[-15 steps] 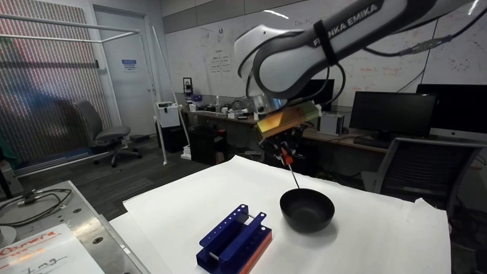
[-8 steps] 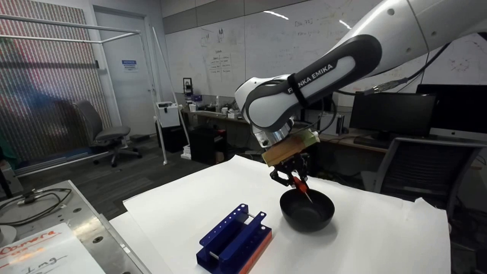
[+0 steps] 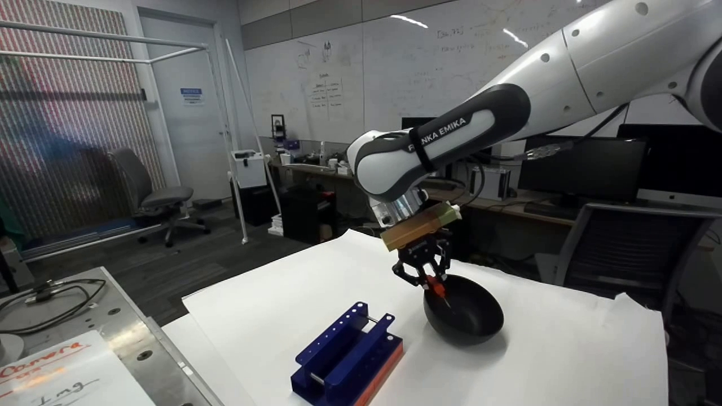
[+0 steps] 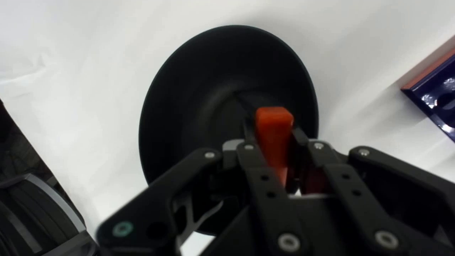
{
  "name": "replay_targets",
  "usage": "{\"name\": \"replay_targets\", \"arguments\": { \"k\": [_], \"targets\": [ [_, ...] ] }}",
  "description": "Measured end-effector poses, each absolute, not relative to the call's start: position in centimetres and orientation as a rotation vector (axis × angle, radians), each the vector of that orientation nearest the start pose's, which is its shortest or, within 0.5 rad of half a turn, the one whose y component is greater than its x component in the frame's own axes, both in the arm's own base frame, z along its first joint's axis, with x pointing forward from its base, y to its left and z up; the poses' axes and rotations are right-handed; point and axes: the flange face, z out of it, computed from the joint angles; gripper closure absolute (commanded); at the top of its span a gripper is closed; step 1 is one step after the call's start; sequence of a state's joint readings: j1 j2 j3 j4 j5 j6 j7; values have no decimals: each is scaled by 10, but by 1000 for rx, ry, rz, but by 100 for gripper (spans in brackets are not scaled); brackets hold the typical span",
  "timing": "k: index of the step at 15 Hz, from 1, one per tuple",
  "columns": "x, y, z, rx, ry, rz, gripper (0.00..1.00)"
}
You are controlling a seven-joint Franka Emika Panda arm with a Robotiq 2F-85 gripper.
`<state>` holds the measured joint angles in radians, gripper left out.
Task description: Pick up the orange object tool and put it in the bowl
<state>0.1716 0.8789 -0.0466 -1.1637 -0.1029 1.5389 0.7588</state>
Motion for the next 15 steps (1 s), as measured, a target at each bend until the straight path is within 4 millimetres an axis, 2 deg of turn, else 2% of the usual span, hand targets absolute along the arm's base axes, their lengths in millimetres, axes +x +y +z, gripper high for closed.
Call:
{"name": "replay_targets", "arguments": {
  "k": [6, 9, 11, 15],
  "targets": [
    [708, 96, 221, -3192, 946, 714, 2],
    [712, 102, 229, -3159, 841, 716, 0],
    [716, 109, 243, -3126, 726, 689, 0],
    [725, 129, 300, -3044, 558, 500, 0]
  ]
}}
